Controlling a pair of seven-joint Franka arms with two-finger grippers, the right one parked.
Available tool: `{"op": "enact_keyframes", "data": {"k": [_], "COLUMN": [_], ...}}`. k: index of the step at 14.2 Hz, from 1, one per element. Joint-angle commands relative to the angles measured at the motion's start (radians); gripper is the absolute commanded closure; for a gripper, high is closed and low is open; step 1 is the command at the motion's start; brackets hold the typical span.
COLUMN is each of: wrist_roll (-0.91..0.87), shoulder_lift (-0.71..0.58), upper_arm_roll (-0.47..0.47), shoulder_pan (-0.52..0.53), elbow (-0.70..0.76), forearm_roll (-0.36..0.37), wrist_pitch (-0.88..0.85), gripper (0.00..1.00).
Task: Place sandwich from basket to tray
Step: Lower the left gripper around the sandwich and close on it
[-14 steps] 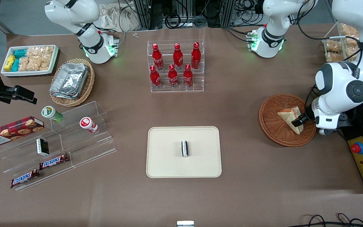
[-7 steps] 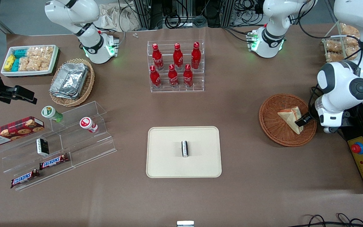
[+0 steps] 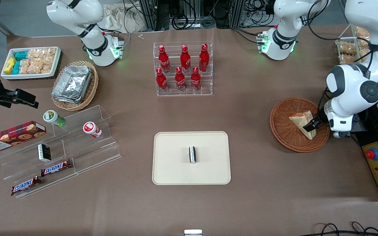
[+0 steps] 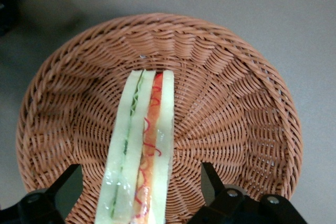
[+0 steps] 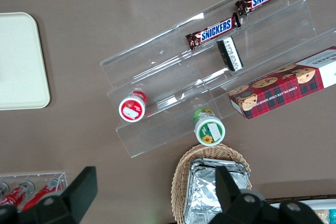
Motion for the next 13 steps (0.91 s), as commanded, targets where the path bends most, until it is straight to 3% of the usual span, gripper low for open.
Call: {"op": "enact_keyframes", "data": {"k": [1, 6, 7, 9, 13], "wrist_roll": [-0.037, -0.037, -0.036, -0.036, -0.034], "shoulder_lift": [0.021, 0.038, 0.040, 0.038, 0.024], "upper_arm_roll": [-0.003, -0.003, -0.003, -0.004, -0.003], "shoulder_pan": [-0.016, -0.019, -0.019, -0.037, -0.037], "elbow": [-0.022, -0.076, -0.076, -0.076, -0.073], "forearm_roll": [-0.011, -0.011, -0.010, -0.008, -0.008], "wrist_pitch": [0.067, 0.159, 0.160, 0.161, 0.144], "gripper": [0.00, 0.01, 0.17, 0.98, 1.00]}}
